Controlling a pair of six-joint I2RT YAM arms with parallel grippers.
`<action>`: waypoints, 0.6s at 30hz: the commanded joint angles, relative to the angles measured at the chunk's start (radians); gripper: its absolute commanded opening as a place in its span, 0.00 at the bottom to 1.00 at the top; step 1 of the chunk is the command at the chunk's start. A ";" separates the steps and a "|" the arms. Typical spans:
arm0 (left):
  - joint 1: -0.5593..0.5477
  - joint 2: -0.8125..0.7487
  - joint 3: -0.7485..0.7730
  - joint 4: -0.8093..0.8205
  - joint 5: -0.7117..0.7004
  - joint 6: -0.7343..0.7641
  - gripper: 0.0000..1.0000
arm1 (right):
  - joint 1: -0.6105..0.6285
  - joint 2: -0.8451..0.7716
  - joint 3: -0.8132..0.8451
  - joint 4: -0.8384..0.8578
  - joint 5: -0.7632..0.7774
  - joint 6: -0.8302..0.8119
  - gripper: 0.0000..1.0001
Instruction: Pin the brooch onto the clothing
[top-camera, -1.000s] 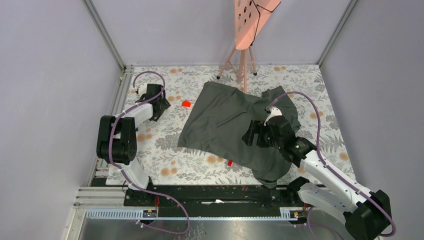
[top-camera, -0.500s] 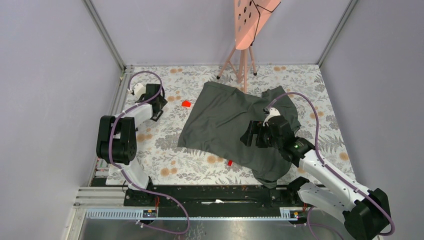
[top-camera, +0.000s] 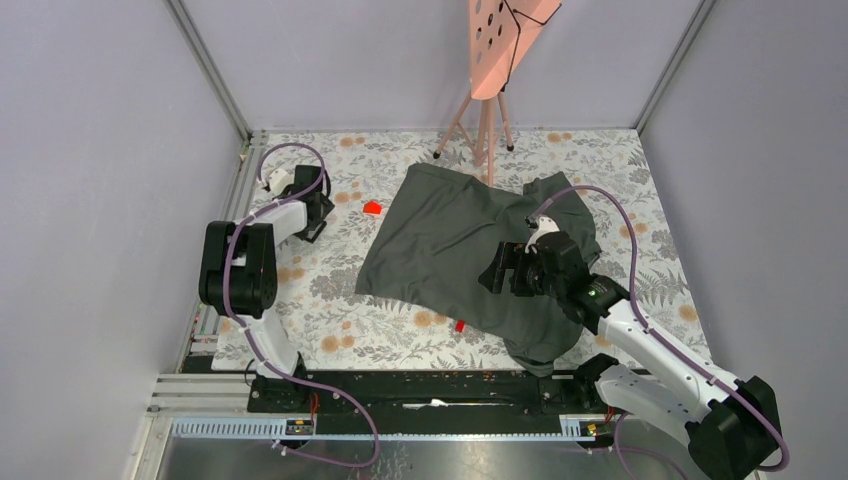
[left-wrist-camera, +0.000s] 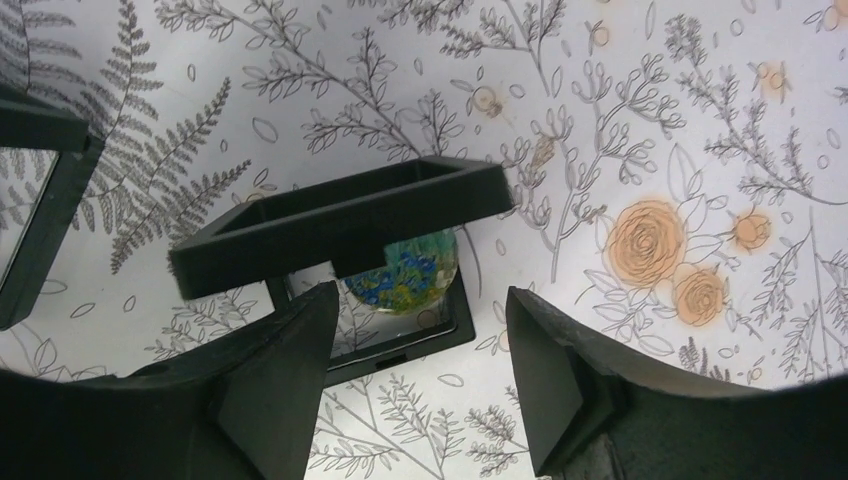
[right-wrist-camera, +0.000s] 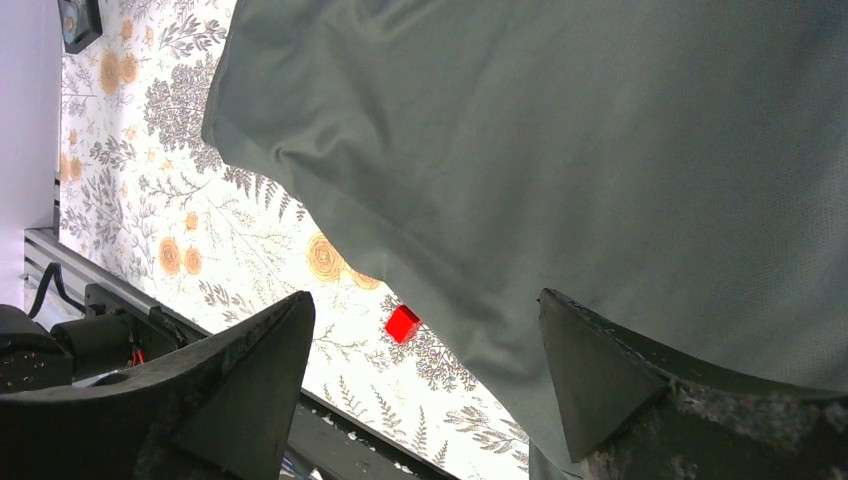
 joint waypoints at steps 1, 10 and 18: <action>0.007 0.026 0.086 -0.037 -0.040 -0.006 0.67 | -0.008 -0.007 -0.001 0.039 -0.033 0.012 0.89; 0.007 0.049 0.120 -0.073 -0.044 -0.011 0.63 | -0.010 -0.018 -0.011 0.039 -0.038 0.016 0.89; 0.020 0.065 0.141 -0.122 -0.032 -0.038 0.63 | -0.011 -0.040 -0.021 0.037 -0.045 0.025 0.89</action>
